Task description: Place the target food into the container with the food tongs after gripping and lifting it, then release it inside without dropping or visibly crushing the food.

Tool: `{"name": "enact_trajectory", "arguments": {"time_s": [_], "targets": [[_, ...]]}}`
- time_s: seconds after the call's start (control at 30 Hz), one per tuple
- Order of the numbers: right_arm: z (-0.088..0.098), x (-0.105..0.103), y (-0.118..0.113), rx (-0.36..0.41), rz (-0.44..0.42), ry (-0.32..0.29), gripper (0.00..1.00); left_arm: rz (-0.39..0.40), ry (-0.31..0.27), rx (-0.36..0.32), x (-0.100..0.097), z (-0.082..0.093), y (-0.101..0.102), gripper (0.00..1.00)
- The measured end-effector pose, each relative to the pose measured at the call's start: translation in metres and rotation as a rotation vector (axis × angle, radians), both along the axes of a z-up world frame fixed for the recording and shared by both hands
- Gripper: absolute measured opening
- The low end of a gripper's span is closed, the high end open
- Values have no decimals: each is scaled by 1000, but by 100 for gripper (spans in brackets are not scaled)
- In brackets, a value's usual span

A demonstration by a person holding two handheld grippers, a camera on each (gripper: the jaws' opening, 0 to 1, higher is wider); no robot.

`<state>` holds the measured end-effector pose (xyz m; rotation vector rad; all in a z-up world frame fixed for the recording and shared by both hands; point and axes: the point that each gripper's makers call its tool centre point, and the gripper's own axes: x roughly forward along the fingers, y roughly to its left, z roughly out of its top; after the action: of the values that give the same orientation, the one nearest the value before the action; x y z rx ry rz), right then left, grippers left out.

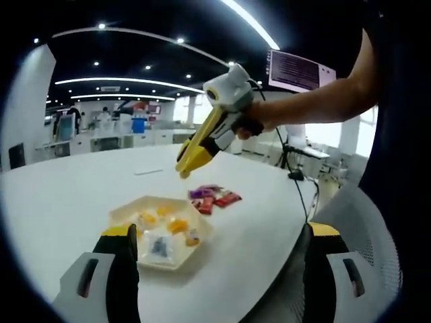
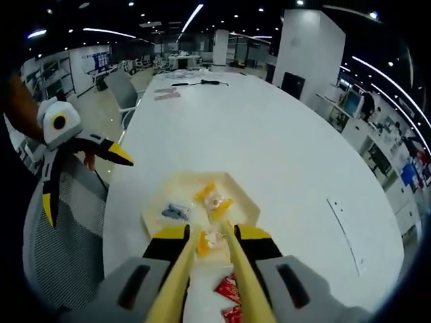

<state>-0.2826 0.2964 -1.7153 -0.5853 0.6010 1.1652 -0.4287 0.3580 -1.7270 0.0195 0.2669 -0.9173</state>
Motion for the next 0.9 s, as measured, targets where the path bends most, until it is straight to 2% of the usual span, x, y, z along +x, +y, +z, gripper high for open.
{"name": "enact_trajectory", "arguments": {"time_s": [0.1, 0.4, 0.6, 0.8, 0.9], "targets": [[-2, 4, -12, 0, -13, -6, 25, -29, -3, 12, -4, -2, -5, 99], [-5, 15, -44, -19, -53, -28, 26, -40, 19, 45, -6, -10, -5, 99], [-8, 19, -57, -17, -78, -20, 26, -20, 40, 65, -3, -15, -1, 99], [-10, 23, -62, -16, -58, -44, 27, -22, 38, 64, -4, -14, -1, 99], [-12, 21, -63, -7, -42, -28, 28, -20, 40, 59, -4, -14, -1, 99]]}}
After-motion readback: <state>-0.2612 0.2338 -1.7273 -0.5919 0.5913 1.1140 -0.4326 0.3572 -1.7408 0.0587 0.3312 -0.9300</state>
